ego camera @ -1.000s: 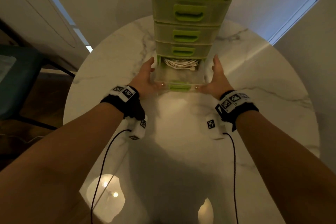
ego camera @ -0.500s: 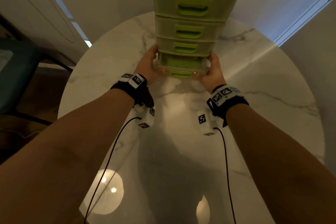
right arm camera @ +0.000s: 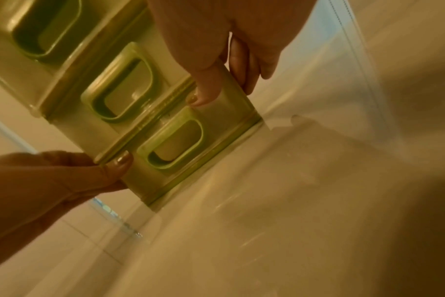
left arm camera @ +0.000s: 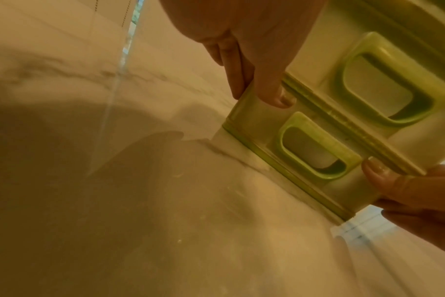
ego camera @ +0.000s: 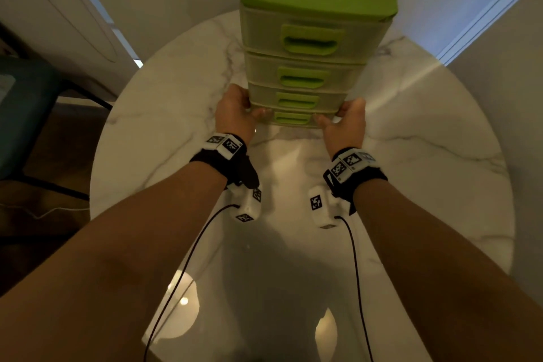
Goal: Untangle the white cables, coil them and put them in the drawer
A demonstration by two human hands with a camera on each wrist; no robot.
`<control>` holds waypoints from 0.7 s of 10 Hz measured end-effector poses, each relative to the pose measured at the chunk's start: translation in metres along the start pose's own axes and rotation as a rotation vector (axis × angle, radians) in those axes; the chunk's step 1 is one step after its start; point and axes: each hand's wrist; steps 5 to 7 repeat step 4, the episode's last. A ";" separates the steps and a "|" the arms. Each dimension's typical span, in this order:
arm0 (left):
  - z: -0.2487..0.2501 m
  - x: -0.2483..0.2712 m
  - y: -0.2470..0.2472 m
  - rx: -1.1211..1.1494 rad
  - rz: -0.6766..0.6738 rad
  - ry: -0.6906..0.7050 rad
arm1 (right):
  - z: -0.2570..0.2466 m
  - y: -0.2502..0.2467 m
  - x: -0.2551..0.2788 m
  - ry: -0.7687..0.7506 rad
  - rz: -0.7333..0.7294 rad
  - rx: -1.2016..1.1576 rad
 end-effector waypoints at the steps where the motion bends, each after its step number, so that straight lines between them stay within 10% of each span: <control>1: 0.002 0.003 -0.008 -0.049 -0.055 0.057 | -0.003 -0.006 0.002 0.007 -0.064 -0.003; 3: -0.016 0.037 -0.022 -0.201 -0.273 0.031 | -0.004 -0.025 0.026 0.017 -0.183 0.017; 7: -0.026 0.058 -0.027 -0.312 -0.285 0.028 | 0.009 -0.032 0.044 0.053 -0.274 0.142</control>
Point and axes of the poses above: each hand's wrist, its own x-axis away from the middle knuckle, its own y-axis out of the palm, z = x × y, and after that the axes turned 7 degrees about -y, right-handed
